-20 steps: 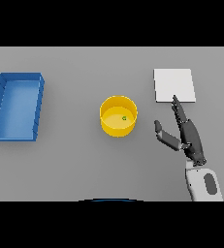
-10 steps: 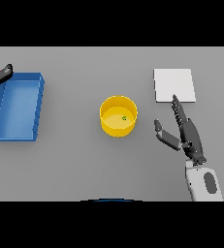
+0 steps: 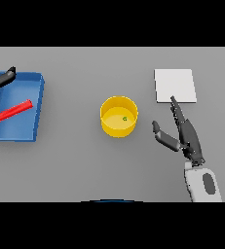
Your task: Pick up the red beaker and tilt it to pour out 1 green nut into yellow bowl. Pick up the yellow bowl and place it on the metallic measuring scale.
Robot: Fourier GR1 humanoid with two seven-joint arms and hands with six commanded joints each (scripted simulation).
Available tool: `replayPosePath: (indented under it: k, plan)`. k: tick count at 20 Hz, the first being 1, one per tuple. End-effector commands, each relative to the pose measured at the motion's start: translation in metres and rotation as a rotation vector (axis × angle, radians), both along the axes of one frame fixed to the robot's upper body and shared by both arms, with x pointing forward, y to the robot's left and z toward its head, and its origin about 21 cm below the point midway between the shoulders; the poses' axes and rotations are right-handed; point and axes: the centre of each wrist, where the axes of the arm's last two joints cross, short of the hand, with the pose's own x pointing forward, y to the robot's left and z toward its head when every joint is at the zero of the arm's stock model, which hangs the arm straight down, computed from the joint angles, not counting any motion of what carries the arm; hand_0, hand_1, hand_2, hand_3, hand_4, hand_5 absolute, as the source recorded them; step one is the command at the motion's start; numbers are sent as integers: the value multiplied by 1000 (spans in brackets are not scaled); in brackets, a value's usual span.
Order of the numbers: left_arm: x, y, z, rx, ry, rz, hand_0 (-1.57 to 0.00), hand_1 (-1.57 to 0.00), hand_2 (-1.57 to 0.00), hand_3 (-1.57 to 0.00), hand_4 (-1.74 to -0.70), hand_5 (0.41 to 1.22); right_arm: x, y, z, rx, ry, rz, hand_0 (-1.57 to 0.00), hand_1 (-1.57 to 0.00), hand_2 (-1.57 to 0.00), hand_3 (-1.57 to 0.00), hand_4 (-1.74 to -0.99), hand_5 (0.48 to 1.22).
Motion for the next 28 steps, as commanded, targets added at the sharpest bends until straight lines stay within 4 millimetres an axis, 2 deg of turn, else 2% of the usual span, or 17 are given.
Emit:
replayPosePath:
  k: [1,2,4,6,8,10,15,24,28]
  plan:
    - [-1,-3,-1,-13,-24,-3,-53,-45,-40,-25,-730,661,2,2,5,-14,-6,-5,1,1,1,1,-1277,704]
    - [-2,-3,-3,-22,-27,1,-42,-36,-32,-19,-728,664,4,2,9,-60,-4,-17,1,1,1,1,-1281,688]
    - [-2,-1,0,-27,-58,0,-27,-22,-20,-12,-718,675,11,5,21,-166,-21,-13,1,1,1,1,-1222,662]
    - [0,-4,3,-39,-73,-4,-17,-14,-12,-7,-720,685,21,8,31,-192,-70,109,-13,1,1,1,-1167,672]
    - [-1,-8,1,-49,-84,-16,-10,-9,-8,-4,-726,700,32,11,40,-259,-103,229,-8,1,1,1,-1202,683]
    - [-3,-8,-3,-59,-86,-7,-6,-5,-5,-2,-738,709,43,17,47,-401,-118,321,-5,1,1,1,-1254,666]
    - [-6,-8,-4,-66,-94,-27,-1,-1,-1,0,-747,711,63,39,69,-741,-172,489,-1,1,1,1,-1230,620]
    - [-4,-2,-3,-94,-105,-15,1,1,1,1,-766,721,82,69,82,-1026,-199,748,1,1,1,1,-1210,641]
    - [-3,-1,-4,-109,-116,-34,1,1,1,1,-784,725,88,78,70,-1075,-181,814,1,1,1,1,-1220,651]
